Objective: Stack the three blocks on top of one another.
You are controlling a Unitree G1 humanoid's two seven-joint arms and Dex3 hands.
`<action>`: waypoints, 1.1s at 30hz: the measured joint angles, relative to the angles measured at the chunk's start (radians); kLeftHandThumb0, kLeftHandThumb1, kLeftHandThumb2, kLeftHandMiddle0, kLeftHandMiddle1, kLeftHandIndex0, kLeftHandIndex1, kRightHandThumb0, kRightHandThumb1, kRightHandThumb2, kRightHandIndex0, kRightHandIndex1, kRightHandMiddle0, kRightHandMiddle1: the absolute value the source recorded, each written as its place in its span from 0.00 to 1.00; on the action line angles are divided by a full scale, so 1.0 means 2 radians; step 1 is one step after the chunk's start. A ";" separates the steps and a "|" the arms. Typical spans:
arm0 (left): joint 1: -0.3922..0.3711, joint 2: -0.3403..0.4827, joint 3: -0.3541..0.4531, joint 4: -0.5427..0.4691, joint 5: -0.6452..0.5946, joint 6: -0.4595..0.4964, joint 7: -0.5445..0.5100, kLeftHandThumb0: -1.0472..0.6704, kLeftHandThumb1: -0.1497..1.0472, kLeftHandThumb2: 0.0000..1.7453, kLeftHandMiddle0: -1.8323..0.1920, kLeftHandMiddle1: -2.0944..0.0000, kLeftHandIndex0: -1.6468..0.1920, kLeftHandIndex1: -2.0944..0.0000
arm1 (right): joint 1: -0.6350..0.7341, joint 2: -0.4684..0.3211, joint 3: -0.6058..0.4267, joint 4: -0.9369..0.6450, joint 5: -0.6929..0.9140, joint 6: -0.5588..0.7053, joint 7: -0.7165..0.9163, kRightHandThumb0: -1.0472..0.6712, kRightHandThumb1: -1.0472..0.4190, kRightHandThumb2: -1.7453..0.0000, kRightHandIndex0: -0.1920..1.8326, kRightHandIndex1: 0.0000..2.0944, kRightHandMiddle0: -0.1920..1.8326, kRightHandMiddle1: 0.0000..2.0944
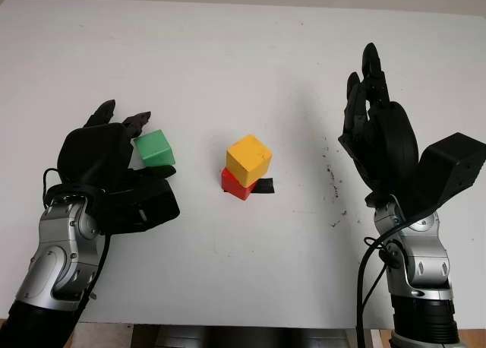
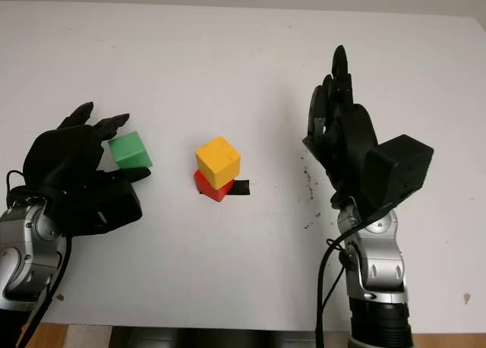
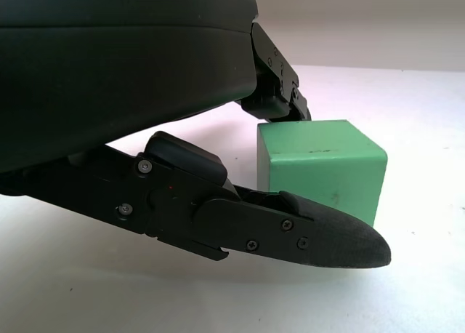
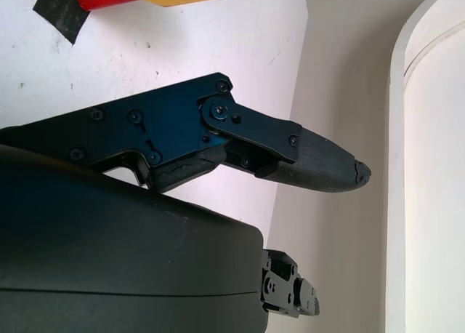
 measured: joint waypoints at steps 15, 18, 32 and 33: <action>0.004 0.002 0.000 -0.019 0.000 0.004 0.014 0.30 1.00 0.10 0.73 0.97 0.67 0.43 | 0.000 0.003 -0.003 -0.011 0.003 0.012 -0.015 0.21 0.00 0.59 0.00 0.00 0.00 0.00; 0.007 0.003 0.000 -0.019 -0.002 -0.008 0.023 0.34 1.00 0.11 0.72 0.97 0.71 0.41 | 0.000 0.003 -0.002 -0.011 0.003 0.012 -0.012 0.21 0.00 0.59 0.00 0.00 0.00 0.00; 0.011 -0.010 0.054 -0.016 -0.174 -0.105 0.044 0.38 1.00 0.08 0.71 0.97 0.68 0.41 | -0.001 0.003 -0.001 -0.006 -0.002 0.005 -0.012 0.23 0.00 0.60 0.00 0.00 0.00 0.00; 0.012 -0.011 0.064 -0.016 -0.211 -0.117 0.028 0.38 1.00 0.08 0.72 0.98 0.67 0.41 | -0.001 0.003 -0.001 -0.004 -0.003 0.002 -0.012 0.24 0.00 0.60 0.00 0.00 0.00 0.00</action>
